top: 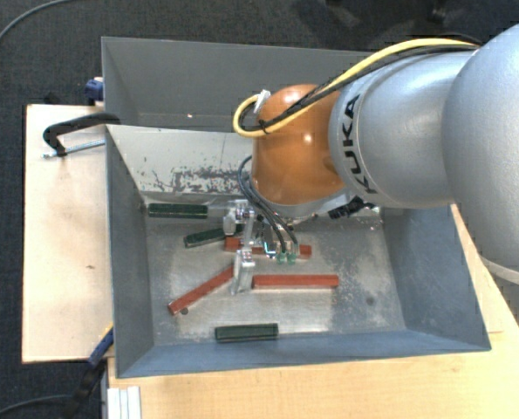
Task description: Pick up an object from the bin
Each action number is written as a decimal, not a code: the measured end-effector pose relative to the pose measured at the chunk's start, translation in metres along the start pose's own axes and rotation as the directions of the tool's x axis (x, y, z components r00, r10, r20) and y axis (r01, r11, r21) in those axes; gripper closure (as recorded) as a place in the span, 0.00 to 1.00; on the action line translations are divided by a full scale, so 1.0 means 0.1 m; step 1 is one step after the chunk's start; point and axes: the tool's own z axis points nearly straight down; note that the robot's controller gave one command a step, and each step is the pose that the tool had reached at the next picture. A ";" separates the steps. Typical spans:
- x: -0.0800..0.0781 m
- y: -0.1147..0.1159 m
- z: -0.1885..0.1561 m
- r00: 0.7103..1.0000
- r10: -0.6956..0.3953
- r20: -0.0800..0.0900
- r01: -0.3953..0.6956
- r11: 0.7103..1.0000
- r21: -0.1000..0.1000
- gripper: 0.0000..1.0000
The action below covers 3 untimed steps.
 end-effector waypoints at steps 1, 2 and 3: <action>0.15 -0.36 0.62 0.990 0.143 0.010 -0.143 0.990 -0.003 0.00; 0.11 0.61 0.60 0.924 0.381 0.011 -0.381 0.924 -0.010 0.00; 0.08 0.58 0.56 0.923 0.385 0.019 -0.385 0.923 -0.013 1.00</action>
Offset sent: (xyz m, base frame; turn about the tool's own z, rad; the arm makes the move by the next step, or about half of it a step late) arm -0.0166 -0.0364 -0.0618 0.1436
